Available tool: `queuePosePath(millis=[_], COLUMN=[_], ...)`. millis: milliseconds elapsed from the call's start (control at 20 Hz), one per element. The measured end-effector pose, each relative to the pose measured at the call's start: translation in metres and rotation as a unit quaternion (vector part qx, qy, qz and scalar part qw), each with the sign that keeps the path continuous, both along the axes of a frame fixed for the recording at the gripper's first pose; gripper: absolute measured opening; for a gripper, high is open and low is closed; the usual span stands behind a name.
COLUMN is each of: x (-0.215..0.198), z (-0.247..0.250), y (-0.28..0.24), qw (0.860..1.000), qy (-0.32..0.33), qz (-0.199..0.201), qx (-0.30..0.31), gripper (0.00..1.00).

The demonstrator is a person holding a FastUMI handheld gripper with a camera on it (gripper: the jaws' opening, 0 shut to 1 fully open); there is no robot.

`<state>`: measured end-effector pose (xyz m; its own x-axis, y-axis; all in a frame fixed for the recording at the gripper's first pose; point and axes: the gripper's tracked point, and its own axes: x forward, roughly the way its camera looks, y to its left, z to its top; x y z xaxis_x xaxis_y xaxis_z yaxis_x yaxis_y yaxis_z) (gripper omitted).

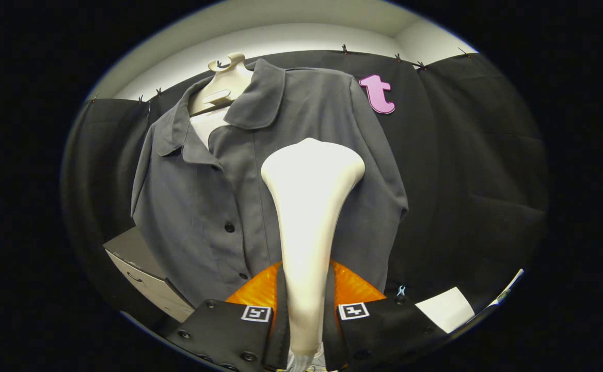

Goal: Iron the clothes twice with a garment steamer, once on the left side and once on the right side.

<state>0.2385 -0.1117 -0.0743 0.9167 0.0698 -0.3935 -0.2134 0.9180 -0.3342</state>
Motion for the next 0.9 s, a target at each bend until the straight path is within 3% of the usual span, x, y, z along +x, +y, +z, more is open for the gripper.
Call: queuePosePath(millis=[900], x=[-0.024], z=[-0.063], y=[-0.049], qw=[0.999], qy=[0.051], qz=[-0.016], qx=[-0.001], gripper=[0.34])
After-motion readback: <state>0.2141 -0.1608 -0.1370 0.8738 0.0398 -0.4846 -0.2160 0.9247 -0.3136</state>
